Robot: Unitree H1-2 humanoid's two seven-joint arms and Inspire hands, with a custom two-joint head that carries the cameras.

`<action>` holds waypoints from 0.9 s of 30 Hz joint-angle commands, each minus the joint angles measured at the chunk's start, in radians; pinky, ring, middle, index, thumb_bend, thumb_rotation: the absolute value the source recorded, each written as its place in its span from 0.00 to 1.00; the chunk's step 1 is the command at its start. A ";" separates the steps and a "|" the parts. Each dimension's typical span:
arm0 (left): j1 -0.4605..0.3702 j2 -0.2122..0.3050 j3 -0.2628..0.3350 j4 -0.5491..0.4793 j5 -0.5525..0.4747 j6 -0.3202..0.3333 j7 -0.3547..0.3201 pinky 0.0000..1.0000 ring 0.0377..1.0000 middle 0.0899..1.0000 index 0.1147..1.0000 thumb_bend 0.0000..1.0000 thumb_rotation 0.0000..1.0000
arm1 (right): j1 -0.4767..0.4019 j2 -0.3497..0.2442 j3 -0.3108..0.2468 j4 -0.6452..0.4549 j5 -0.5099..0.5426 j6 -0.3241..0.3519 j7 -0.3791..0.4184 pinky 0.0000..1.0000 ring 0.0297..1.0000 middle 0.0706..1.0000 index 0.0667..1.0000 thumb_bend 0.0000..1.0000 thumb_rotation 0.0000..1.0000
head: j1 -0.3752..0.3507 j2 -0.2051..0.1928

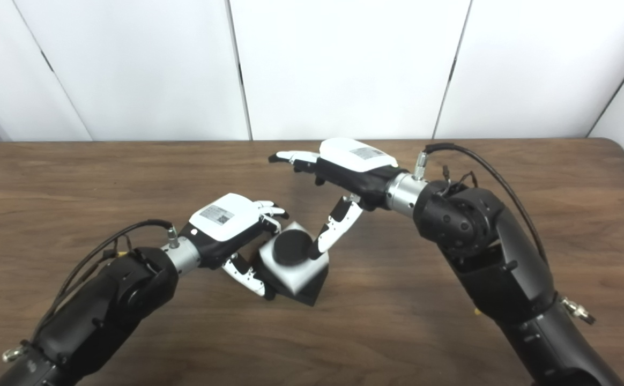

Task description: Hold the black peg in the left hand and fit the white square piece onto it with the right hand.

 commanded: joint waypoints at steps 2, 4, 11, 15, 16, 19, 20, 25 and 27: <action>0.033 0.005 -0.036 0.034 0.030 -0.015 -0.049 0.77 0.90 0.87 0.42 0.52 0.08 | -0.057 -0.018 -0.007 -0.039 0.005 0.022 0.013 0.71 0.89 0.97 1.00 1.00 0.32 | -0.001 0.002; 0.034 0.006 -0.034 0.033 0.028 -0.016 -0.048 0.77 0.90 0.87 0.42 0.52 0.08 | -0.060 -0.020 -0.006 -0.038 0.006 0.023 0.017 0.71 0.89 0.98 1.00 1.00 0.32 | -0.001 0.004; 0.032 0.006 -0.037 0.034 0.033 -0.012 -0.054 0.77 0.91 0.87 0.42 0.52 0.08 | -0.065 -0.022 -0.009 -0.031 0.014 0.030 0.026 0.73 0.90 0.98 1.00 1.00 0.31 | 0.000 0.004; 0.033 0.005 -0.036 0.040 0.029 -0.017 -0.045 0.77 0.90 0.87 0.42 0.52 0.08 | -0.068 -0.023 -0.015 -0.030 0.010 0.042 0.023 0.74 0.90 0.98 0.99 1.00 0.32 | -0.001 0.002; 0.032 0.005 -0.036 0.040 0.031 -0.016 -0.047 0.77 0.90 0.87 0.42 0.52 0.08 | -0.068 -0.025 -0.019 -0.029 0.011 0.041 0.019 0.74 0.90 0.98 0.99 1.00 0.31 | -0.001 0.001; 0.030 0.006 -0.037 0.039 0.029 -0.017 -0.051 0.77 0.91 0.87 0.42 0.52 0.08 | -0.065 -0.031 -0.036 -0.027 0.018 0.019 -0.003 0.73 0.88 0.96 0.97 0.97 0.28 | 0.000 0.001; 0.030 0.007 -0.037 0.039 0.028 -0.018 -0.050 0.77 0.90 0.87 0.42 0.52 0.08 | -0.062 -0.032 -0.045 -0.026 0.018 0.010 -0.018 0.72 0.88 0.95 0.95 0.95 0.27 | -0.001 0.000; 0.034 0.010 -0.035 0.035 0.031 -0.018 -0.048 0.78 0.90 0.87 0.42 0.52 0.08 | -0.026 -0.035 -0.099 -0.009 0.027 -0.052 -0.123 0.65 0.79 0.85 0.76 0.87 0.21 | -0.007 -0.001; 0.035 0.012 -0.032 0.031 0.026 -0.016 -0.051 0.78 0.90 0.87 0.42 0.52 0.08 | -0.009 -0.036 -0.121 0.008 0.033 -0.084 -0.171 0.62 0.76 0.82 0.72 0.82 0.18 | -0.011 0.000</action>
